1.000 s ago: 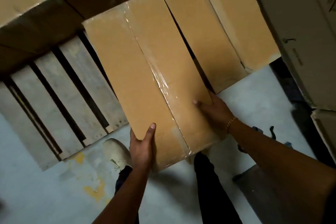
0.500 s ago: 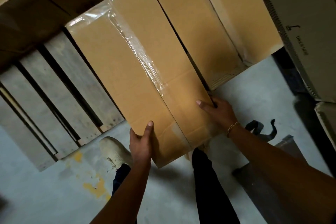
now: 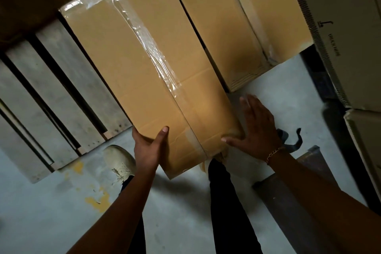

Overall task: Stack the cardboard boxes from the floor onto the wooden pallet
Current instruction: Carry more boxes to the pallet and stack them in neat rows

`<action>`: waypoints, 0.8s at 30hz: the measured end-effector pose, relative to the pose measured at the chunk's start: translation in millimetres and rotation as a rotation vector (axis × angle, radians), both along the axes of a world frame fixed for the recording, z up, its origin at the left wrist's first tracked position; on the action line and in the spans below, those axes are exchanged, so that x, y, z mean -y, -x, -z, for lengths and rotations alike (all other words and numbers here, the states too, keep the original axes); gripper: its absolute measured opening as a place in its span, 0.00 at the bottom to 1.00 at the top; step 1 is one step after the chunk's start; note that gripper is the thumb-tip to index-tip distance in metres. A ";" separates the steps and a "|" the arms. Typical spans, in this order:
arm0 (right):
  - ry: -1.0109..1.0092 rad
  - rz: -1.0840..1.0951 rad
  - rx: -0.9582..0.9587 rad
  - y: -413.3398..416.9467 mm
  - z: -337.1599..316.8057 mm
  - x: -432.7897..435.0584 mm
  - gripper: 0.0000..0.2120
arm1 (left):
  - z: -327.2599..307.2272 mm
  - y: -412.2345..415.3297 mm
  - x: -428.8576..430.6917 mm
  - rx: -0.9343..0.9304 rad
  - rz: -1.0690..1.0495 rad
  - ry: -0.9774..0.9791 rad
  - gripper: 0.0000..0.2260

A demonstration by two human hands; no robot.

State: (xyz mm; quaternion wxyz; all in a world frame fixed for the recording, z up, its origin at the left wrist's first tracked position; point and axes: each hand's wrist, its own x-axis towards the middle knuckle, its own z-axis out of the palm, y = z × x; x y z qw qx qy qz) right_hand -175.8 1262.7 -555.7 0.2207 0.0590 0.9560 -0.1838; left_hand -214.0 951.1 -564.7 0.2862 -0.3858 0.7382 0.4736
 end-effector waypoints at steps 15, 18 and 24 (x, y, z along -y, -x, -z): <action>-0.163 -0.328 0.226 8.5 12.5 -33.6 0.71 | 11.6 -4.8 4.8 0.009 -0.040 -0.036 0.37; -0.027 -0.163 0.362 -3.0 18.7 -30.8 0.69 | 10.5 -1.8 1.8 -0.006 -0.072 -0.039 0.33; 0.090 -0.084 0.272 -12.6 27.7 -16.6 0.53 | 14.0 -0.6 2.8 -0.030 -0.069 -0.046 0.34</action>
